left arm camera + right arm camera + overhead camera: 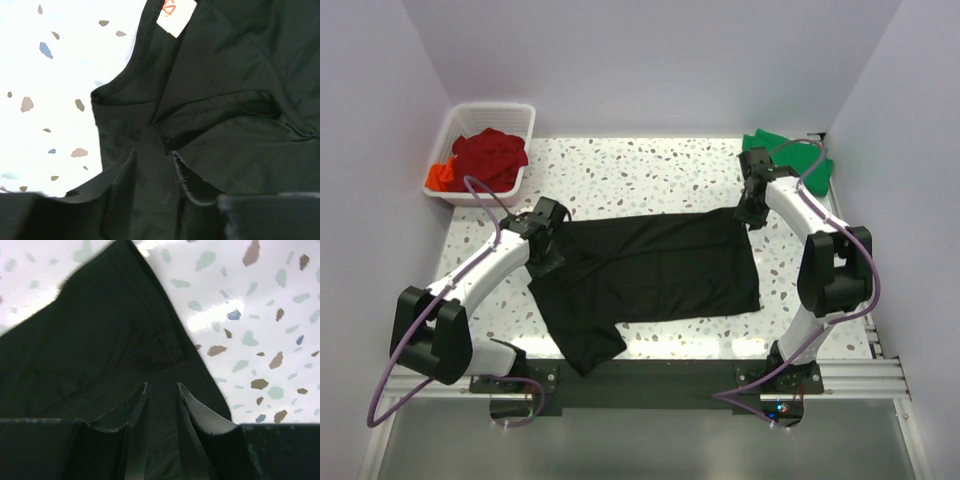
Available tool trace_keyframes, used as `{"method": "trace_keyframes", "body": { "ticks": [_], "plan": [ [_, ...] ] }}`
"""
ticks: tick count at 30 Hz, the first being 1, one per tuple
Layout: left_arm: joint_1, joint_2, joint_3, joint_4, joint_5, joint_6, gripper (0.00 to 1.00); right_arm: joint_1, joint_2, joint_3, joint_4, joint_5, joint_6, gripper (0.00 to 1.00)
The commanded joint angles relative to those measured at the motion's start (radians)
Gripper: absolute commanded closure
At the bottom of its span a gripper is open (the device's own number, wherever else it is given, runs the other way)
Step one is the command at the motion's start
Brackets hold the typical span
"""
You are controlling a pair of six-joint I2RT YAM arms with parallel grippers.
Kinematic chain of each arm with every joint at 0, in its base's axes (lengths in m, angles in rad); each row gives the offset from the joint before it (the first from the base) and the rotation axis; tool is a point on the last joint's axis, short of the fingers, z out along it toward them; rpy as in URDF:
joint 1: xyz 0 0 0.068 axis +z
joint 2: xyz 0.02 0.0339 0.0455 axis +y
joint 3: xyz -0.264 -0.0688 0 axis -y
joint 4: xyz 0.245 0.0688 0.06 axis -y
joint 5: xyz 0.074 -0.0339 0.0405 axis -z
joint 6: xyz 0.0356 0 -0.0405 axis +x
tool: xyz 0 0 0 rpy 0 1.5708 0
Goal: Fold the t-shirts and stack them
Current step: Fold the tshirt
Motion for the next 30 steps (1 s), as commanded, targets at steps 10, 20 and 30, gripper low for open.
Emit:
{"method": "trace_keyframes", "body": {
  "ticks": [10,20,30],
  "plan": [
    [-0.009,0.006,0.075,0.139,0.003,0.045,0.53,0.248,0.139,0.229,0.018,-0.054,-0.051,0.69],
    [0.07,0.312,0.306,0.272,0.078,0.077,0.67,0.308,0.259,0.383,0.049,-0.134,-0.079,0.68],
    [0.093,0.563,0.565,0.226,0.115,0.18,0.72,0.249,0.377,0.457,0.005,-0.045,-0.065,0.58]
  ]
}}
